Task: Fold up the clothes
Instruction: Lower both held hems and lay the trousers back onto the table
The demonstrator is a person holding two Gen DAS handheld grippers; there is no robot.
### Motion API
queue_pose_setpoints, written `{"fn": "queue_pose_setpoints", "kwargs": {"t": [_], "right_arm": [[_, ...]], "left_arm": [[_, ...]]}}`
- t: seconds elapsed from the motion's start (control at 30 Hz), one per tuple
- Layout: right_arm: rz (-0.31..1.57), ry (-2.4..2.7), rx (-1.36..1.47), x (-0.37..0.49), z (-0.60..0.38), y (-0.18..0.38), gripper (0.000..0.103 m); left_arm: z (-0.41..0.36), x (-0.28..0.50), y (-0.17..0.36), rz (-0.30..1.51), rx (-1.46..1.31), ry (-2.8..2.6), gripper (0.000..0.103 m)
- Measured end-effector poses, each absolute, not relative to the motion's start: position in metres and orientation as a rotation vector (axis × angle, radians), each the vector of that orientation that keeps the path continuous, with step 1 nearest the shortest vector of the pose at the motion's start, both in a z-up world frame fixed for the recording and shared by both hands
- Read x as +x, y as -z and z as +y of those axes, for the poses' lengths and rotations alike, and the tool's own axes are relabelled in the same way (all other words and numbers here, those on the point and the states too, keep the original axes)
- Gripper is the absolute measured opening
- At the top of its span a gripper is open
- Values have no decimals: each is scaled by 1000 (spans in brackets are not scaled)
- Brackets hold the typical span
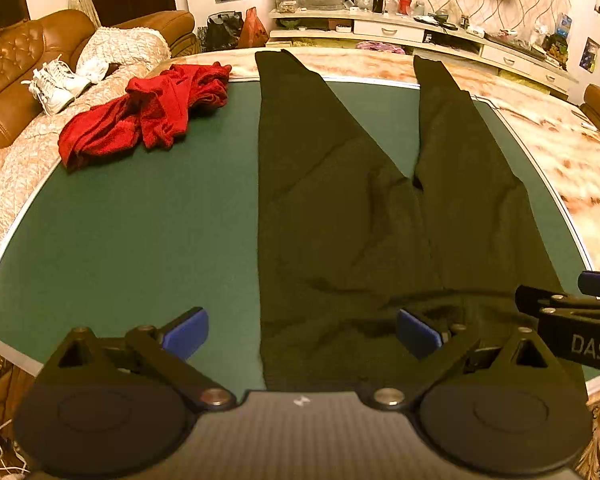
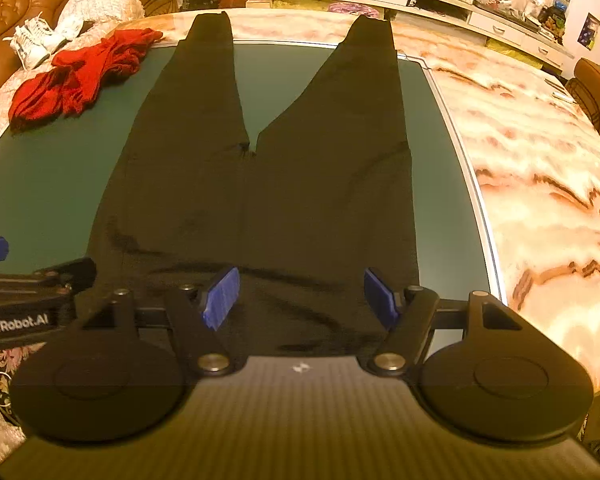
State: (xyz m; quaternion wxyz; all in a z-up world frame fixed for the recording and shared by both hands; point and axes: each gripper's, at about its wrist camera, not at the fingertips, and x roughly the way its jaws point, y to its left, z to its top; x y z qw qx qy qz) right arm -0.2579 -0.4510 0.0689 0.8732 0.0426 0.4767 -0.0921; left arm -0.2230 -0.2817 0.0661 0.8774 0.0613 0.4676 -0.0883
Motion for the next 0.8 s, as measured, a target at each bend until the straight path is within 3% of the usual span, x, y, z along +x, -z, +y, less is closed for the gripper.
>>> {"fn": "queue_pose_setpoints", "kwargs": {"t": [0.8], "right_arm": [[1015, 235, 248, -316, -454, -48, 77]], "left_arm": [[-265, -274, -51, 991, 89, 192, 102]]}}
